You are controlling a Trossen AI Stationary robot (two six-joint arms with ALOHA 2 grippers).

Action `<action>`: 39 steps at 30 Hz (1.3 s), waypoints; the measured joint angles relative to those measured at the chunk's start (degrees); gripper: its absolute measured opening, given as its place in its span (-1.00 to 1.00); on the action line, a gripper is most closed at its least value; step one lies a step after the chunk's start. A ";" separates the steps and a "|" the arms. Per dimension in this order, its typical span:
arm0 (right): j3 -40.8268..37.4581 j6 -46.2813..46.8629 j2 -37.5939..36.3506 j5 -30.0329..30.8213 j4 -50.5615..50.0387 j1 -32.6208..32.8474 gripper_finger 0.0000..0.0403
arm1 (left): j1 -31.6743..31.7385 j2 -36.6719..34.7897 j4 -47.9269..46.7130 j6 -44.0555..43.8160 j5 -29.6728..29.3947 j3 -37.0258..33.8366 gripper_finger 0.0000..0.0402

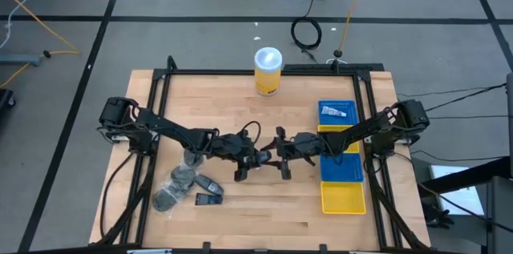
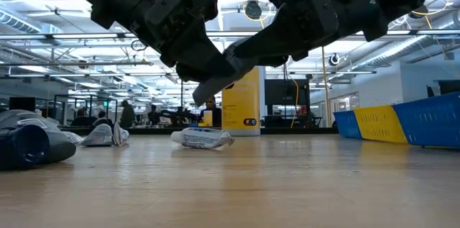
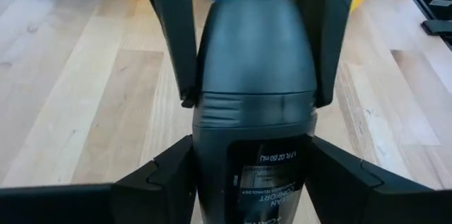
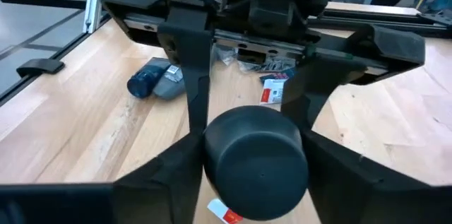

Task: Pick & Place Travel size toiletries
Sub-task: Put the gray deodorant into the bottom yellow bin

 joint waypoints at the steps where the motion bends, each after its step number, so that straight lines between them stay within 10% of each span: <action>1: 0.00 0.13 0.00 -0.04 -0.03 0.00 -0.05 | 0.01 0.00 0.05 0.56 0.44 0.00 0.12; 17: 0.02 7.91 -17.08 8.72 -30.55 8.54 -0.05 | -1.03 -9.94 -3.37 1.96 4.12 0.11 0.73; 29: 0.00 48.18 -41.53 13.77 -67.65 33.48 -0.04 | -6.41 -10.88 -7.50 4.86 -9.93 0.04 0.72; 39: 0.00 74.84 -41.40 15.11 -82.30 44.66 -0.03 | -6.49 -10.95 -7.17 4.82 -10.14 0.07 0.59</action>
